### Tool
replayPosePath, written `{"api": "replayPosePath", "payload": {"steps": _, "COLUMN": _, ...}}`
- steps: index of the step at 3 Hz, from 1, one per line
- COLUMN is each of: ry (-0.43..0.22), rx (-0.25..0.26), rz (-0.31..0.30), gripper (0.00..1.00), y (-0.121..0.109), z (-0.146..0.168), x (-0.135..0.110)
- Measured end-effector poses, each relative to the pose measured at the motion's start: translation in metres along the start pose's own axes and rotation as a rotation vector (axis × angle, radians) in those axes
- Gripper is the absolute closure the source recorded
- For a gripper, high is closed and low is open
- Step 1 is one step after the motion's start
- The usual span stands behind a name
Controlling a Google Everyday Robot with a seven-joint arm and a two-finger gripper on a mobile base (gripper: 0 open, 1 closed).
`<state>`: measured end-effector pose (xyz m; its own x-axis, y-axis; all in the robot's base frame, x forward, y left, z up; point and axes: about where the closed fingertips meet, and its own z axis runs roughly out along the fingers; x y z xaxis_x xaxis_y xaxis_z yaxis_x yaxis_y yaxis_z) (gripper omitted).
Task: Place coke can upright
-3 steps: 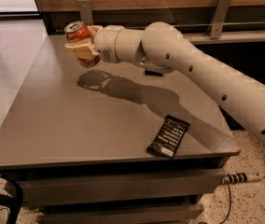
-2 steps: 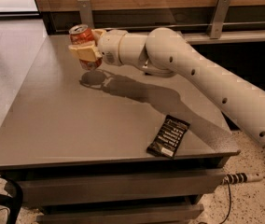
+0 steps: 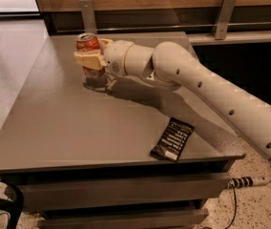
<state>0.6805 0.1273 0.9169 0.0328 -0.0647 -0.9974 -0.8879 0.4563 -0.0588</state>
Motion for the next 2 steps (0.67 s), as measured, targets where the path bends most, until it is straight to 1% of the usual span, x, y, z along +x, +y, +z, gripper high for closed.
{"api": "replayPosePath", "payload": {"steps": 1, "ry": -0.008, "rx": 0.014, "rz": 0.031, "gripper": 1.00, "y": 0.0034, "z": -0.0021, "x": 0.0103}}
{"api": "replayPosePath", "payload": {"steps": 2, "ry": -0.006, "rx": 0.030, "rz": 0.044, "gripper": 1.00, "y": 0.0118, "z": -0.0037, "x": 0.0165}}
